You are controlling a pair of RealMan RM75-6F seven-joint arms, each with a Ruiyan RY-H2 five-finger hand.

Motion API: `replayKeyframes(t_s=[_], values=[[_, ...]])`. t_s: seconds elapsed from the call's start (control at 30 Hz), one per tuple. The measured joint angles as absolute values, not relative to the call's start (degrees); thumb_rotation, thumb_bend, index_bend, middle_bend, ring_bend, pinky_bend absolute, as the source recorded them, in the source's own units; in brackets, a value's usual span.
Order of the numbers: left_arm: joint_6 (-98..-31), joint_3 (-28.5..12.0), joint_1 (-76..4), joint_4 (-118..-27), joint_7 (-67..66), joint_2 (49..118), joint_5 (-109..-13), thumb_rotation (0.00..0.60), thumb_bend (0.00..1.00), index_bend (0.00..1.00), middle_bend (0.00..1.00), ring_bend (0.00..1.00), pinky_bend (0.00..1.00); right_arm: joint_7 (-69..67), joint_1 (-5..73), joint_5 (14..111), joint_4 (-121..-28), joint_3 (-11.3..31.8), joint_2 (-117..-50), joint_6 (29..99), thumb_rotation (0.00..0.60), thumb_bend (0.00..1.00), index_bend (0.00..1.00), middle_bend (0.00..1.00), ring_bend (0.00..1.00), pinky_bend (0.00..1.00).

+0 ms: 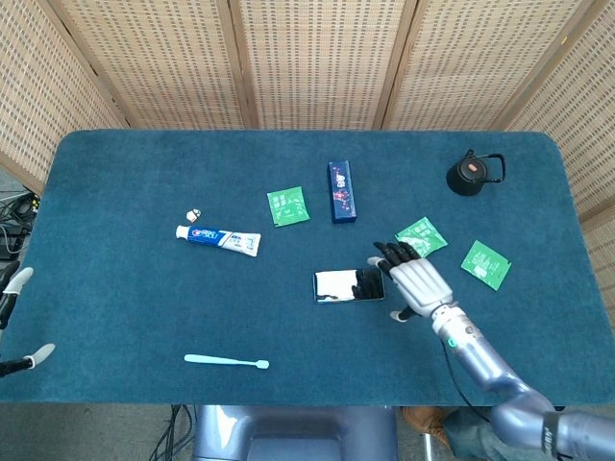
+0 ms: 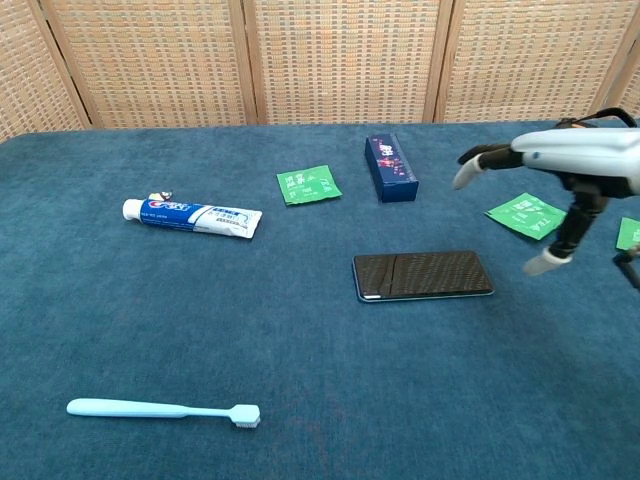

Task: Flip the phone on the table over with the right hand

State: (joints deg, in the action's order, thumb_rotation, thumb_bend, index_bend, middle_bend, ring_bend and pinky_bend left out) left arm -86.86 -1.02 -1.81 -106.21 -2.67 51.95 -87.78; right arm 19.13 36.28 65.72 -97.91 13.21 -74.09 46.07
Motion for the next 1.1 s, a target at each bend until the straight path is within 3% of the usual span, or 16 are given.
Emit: replayKeyframes(t_s=[0.23, 0.5, 1.1], values=[[-84.6, -1.8, -3.0, -106.2, -3.1, 52.1, -85.2, 0.6, 0.0, 0.0, 0.0, 0.0, 0.0, 27.7, 46.2, 51.6, -89.1, 13.9, -85.8, 43.8, 0.6, 0.16, 0.22, 0.0, 0.0, 0.0], [-83.7, -2.1, -3.5, -106.1, -3.0, 52.1, -84.1, 0.6, 0.0, 0.0, 0.0, 0.0, 0.0, 31.1, 51.5, 44.2, -82.7, 12.8, -92.7, 43.8, 0.6, 0.17, 0.23, 0.0, 0.0, 0.0], [-83.7, -2.1, -3.6, -106.1, -2.6, 51.9, -83.6, 0.6, 0.0, 0.0, 0.0, 0.0, 0.0, 32.1, 55.0, 39.4, -76.5, 10.9, -96.9, 44.3, 0.6, 0.27, 0.27, 0.0, 0.0, 0.0]])
